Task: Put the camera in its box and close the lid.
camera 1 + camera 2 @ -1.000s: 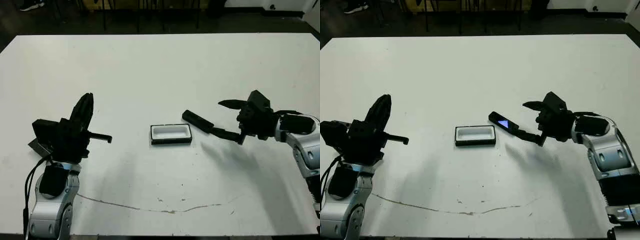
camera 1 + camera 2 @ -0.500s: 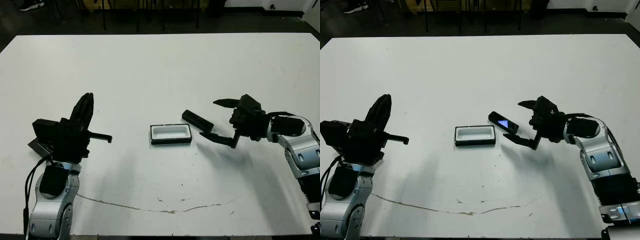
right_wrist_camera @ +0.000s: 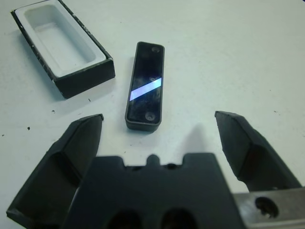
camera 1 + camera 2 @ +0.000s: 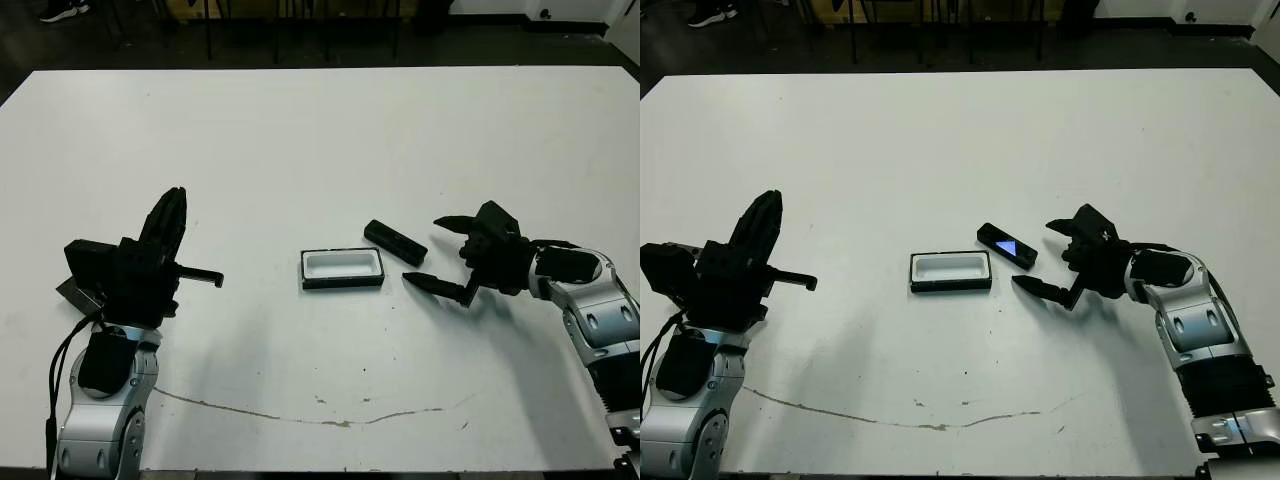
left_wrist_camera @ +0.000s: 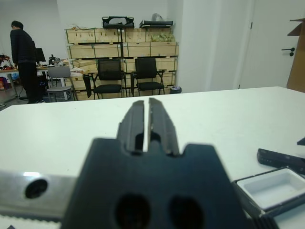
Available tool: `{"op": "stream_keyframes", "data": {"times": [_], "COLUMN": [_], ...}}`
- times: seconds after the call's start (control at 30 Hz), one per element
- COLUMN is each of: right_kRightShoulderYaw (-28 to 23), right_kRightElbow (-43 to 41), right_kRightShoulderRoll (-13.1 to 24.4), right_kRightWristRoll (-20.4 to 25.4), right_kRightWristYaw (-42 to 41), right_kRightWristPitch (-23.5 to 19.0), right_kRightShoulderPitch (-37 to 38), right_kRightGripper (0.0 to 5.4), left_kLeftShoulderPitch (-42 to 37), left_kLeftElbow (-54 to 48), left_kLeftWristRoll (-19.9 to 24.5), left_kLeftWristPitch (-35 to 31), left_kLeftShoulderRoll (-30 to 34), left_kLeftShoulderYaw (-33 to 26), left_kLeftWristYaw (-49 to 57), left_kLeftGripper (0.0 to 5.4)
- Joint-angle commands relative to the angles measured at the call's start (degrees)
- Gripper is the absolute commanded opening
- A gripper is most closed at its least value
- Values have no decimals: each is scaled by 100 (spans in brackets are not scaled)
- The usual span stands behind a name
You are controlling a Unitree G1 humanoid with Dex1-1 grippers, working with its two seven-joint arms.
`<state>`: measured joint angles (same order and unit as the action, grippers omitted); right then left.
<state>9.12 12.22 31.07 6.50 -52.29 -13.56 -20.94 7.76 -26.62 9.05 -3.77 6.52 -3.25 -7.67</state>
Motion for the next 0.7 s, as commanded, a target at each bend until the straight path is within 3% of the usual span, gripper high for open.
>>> {"op": "stream_keyframes", "data": {"times": [0.03, 0.17, 0.3, 0.7], "right_kRightShoulderYaw": [143, 163, 124, 150], "right_kRightElbow": [-65, -223, -212, -68], "right_kRightShoulderRoll": [-86, -225, -402, -493], "right_kRightWristRoll": [-64, -2, 49, 120], "right_kRightWristYaw": [99, 254, 465, 532], "right_kRightWristPitch": [-447, -779, -742, -621], "right_kRightShoulderPitch": [202, 285, 417, 567], "right_kRightGripper": [539, 539, 507, 302], "left_kLeftShoulderPitch": [87, 105, 119, 149], "left_kLeftElbow": [62, 41, 53, 28], "left_kLeftWristRoll": [-89, -123, -117, -79], "left_kLeftWristPitch": [-92, -104, -78, -121], "left_kLeftShoulderRoll": [11, 2, 6, 30], "left_kLeftShoulderYaw": [27, 49, 51, 23], "left_kLeftWristYaw": [36, 62, 55, 37], "left_kLeftGripper": [0, 0, 0, 0]}}
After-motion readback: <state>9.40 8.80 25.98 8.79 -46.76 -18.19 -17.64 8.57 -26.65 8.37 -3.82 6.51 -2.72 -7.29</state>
